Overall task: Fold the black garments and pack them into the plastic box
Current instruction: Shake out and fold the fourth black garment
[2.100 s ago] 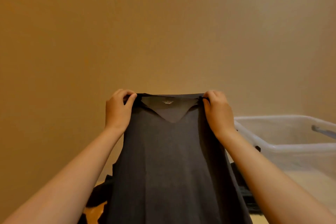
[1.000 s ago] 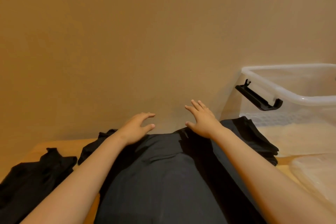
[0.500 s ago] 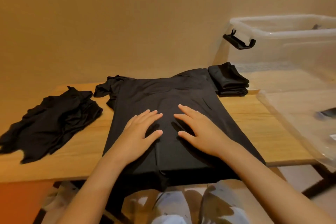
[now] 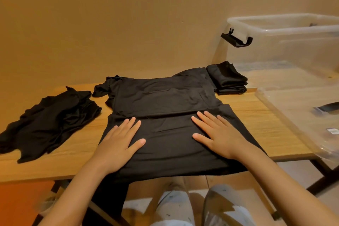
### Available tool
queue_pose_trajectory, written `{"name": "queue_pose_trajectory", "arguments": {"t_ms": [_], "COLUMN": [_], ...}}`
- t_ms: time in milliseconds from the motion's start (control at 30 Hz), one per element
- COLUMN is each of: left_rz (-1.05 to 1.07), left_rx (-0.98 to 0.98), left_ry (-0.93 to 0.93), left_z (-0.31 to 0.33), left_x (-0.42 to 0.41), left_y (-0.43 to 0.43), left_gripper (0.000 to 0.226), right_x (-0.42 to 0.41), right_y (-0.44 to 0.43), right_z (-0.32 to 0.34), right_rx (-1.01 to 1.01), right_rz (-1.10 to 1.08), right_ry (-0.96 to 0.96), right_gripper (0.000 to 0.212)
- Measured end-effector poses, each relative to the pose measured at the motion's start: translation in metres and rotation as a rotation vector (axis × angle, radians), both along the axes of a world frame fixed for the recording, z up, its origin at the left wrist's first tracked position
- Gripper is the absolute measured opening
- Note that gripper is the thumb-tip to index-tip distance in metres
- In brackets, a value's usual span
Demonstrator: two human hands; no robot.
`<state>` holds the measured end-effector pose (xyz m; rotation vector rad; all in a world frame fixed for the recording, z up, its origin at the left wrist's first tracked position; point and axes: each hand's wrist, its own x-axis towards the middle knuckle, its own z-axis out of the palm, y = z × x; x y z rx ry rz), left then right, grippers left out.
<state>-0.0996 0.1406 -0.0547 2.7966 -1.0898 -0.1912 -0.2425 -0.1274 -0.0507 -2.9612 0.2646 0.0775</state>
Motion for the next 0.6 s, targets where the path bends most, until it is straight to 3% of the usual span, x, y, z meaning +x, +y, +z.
{"name": "queue_pose_trajectory", "arguments": {"t_ms": [100, 267, 467, 600], "left_rz": [-0.03, -0.011, -0.06, -0.131], "left_rx": [-0.037, -0.11, -0.53, -0.569], "left_ry": [-0.028, -0.03, 0.172, 0.277], "left_z": [-0.003, -0.001, 0.01, 0.008], "left_x": [0.022, 0.042, 0.003, -0.034], "left_y": [-0.004, -0.017, -0.001, 0.007], "left_gripper": [0.1, 0.066, 0.052, 0.036], "right_x": [0.022, 0.048, 0.01, -0.025], "right_y": [-0.007, -0.015, -0.005, 0.003], "right_z": [-0.002, -0.004, 0.008, 0.007], "right_rx": [0.002, 0.016, 0.258, 0.364], "right_rz": [0.004, 0.029, 0.071, 0.207], "right_ry": [-0.026, -0.061, -0.286, -0.225], "right_gripper": [0.091, 0.062, 0.058, 0.055]}}
